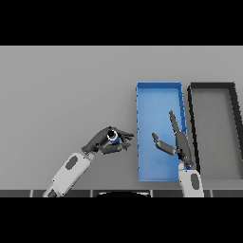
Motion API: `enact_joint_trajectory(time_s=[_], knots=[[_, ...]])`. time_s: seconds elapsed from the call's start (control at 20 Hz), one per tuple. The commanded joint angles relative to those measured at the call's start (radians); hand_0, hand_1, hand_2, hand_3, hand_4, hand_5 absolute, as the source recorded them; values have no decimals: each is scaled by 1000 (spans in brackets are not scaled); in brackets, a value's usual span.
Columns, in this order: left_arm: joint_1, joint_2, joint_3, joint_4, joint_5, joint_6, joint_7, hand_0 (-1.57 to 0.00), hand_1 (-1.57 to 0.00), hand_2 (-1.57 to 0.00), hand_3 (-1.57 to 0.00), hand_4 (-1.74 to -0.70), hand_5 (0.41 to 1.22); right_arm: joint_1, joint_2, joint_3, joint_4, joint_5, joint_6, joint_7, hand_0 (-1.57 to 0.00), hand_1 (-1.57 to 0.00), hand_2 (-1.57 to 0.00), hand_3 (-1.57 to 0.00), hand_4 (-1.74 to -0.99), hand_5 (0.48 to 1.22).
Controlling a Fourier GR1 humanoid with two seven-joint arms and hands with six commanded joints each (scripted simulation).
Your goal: Pick up the blue pipe and place it into the blue bin.
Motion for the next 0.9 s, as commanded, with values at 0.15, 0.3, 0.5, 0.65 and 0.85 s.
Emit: enact_joint_trajectory(time_s=[0.15,0.3,0.5,0.65,0.85], knots=[[-22,6,-12,-65,-6,16,86,-1559,-1561,-1561,-1490,-1737,1217,8,-3,0,-10,-7,7,-13,1,1,1,1,-1141,603],[-20,3,-23,-72,-18,18,111,-1565,-1566,-1566,-1496,-1739,1219,14,-3,-3,-12,-2,-1,-6,1,1,1,1,-1128,605],[-29,6,-20,-58,-23,13,137,-1568,-1569,-1569,-1495,-1740,1219,13,3,-6,-1,-4,-6,2,1,1,1,1,-1178,605],[-21,4,-27,-56,-35,12,123,-1570,-1570,-1570,-1495,-1741,1220,13,-3,-16,-17,-43,19,-37,1,1,1,1,-1186,615],[-31,6,-23,-64,-32,8,136,-1570,-1571,-1571,-1496,-1741,1220,-36,-64,-31,-108,-287,217,-11,1,1,1,1,-1231,572]])
